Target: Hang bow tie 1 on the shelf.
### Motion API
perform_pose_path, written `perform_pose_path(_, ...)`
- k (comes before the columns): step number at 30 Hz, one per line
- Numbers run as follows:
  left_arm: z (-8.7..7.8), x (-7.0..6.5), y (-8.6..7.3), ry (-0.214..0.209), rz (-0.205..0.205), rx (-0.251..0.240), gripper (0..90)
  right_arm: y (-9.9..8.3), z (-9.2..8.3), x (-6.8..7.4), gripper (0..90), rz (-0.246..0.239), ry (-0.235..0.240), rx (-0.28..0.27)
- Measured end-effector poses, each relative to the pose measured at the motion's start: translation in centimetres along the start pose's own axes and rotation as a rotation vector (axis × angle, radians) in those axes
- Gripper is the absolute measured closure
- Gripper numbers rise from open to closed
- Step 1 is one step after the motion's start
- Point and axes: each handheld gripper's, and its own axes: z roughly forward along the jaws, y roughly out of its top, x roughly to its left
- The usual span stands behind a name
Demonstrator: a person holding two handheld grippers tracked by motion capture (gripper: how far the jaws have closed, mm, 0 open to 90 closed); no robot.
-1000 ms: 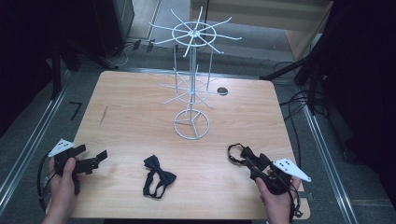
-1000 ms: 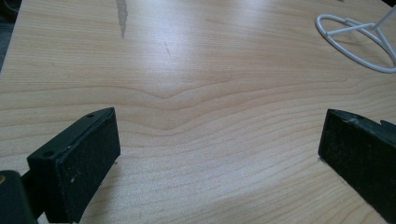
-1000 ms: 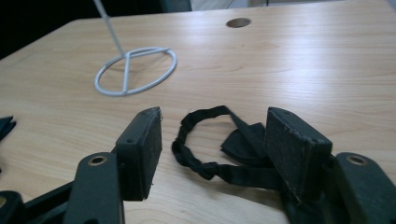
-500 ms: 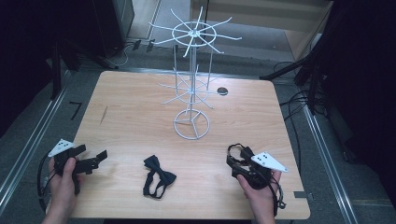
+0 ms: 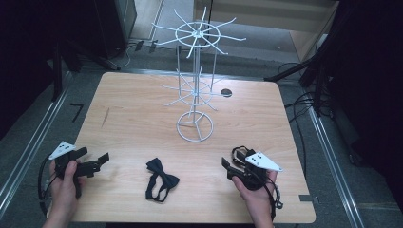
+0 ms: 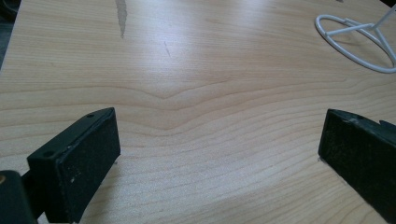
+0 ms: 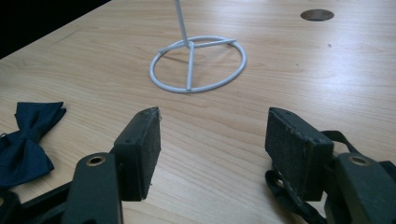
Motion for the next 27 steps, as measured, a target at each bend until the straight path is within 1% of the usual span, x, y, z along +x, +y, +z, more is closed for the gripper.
perform_pose_path(6, 0.0, 0.0, 0.0, -0.001, -0.001, -0.001, 0.0, 0.2, 0.6, 0.9, 37.1, -0.011, 0.017, 0.002)
perform_pose_path(7, 0.0, 0.0, 0.0, -0.001, -0.001, -0.001, 0.0, 0.3, 0.9, 1.2, 37.1, -0.020, 0.024, 0.003)
perform_pose_path(8, 0.0, 0.0, 0.0, -0.001, -0.002, -0.001, 0.0, 0.3, 1.0, 1.3, 37.1, -0.014, 0.027, 0.006)
perform_pose_path(9, 0.0, 0.0, 0.0, -0.001, -0.002, -0.001, 0.0, 0.3, 1.1, 1.4, 37.1, -0.021, 0.029, 0.004)
perform_pose_path(16, 0.0, 0.0, 0.0, -0.001, -0.003, -0.001, 0.0, 0.3, 1.7, 2.2, 37.2, -0.019, 0.047, 0.009)
perform_pose_path(18, 0.0, 0.0, 0.0, -0.002, -0.002, -0.001, 0.0, 0.3, 2.0, 2.6, 37.2, -0.026, 0.056, 0.011)
perform_pose_path(27, 0.0, 0.0, 0.0, -0.002, -0.002, -0.001, 0.0, 0.3, 2.6, 3.5, 37.4, -0.030, 0.072, 0.017)
